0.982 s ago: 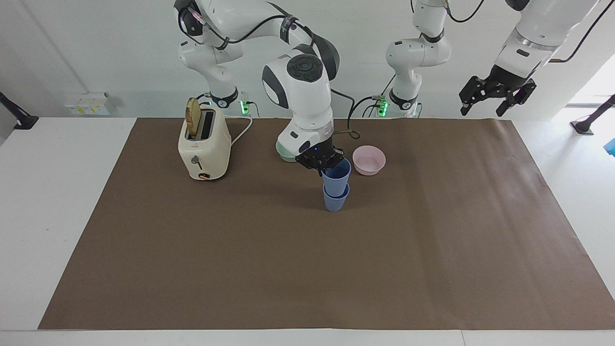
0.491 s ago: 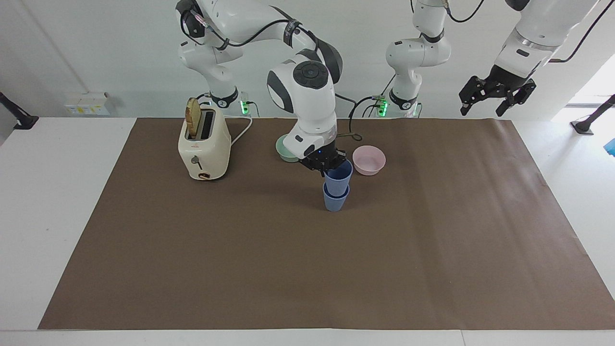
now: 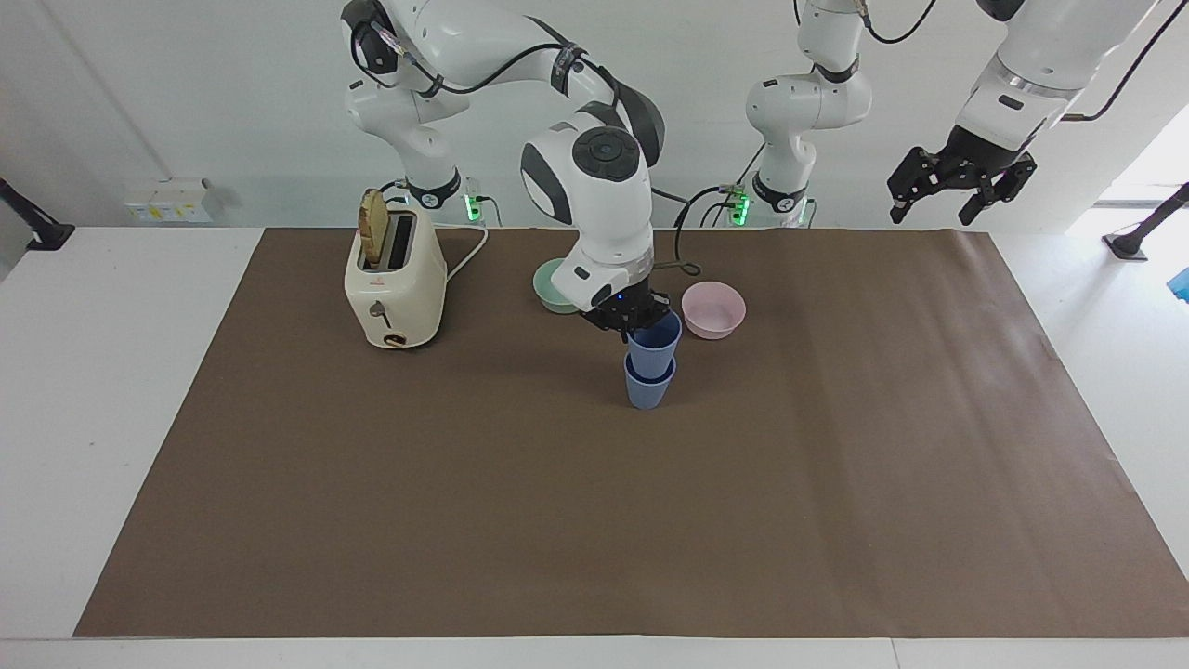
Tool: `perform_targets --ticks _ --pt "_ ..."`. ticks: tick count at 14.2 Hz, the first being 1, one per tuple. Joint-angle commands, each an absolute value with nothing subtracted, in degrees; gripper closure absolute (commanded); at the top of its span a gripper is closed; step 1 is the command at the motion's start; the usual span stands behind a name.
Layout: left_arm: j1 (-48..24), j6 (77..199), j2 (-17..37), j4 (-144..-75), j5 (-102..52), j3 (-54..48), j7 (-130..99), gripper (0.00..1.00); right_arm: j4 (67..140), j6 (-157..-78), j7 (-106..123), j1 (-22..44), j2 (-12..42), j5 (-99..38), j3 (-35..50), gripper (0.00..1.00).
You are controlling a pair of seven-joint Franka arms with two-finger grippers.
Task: Stack blue cups with both arms
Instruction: 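Lower the held blue cup into the center blue cup with the right gripper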
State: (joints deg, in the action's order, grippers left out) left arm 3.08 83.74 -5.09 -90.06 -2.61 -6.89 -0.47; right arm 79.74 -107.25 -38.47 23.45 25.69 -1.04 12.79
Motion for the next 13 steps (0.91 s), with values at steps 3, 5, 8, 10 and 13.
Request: perform_targets --ticks 3,5,8,10,13 --pt "3.52 82.88 -5.36 -89.74 -1.85 -7.12 0.26 0.00 80.77 -109.95 -37.62 23.12 26.36 -0.97 12.92 1.00" --pt "3.52 82.79 -5.27 -89.74 -1.85 -7.12 0.26 0.00 81.38 -110.91 -37.62 22.94 26.63 -0.88 12.92 1.00" --pt "3.52 82.88 -5.27 -89.82 -1.85 -7.12 0.26 0.00 81.82 -111.01 -36.22 22.68 26.72 -0.70 12.92 1.00" --pt "3.52 82.79 -5.36 -89.82 -1.85 -7.12 0.26 0.00 82.53 -111.62 -35.68 22.33 26.72 -0.79 12.92 1.00" --pt "3.52 82.79 -5.36 -89.82 -1.85 -7.12 0.26 0.00 82.97 -111.80 -35.51 22.24 26.72 -0.79 12.92 1.00"
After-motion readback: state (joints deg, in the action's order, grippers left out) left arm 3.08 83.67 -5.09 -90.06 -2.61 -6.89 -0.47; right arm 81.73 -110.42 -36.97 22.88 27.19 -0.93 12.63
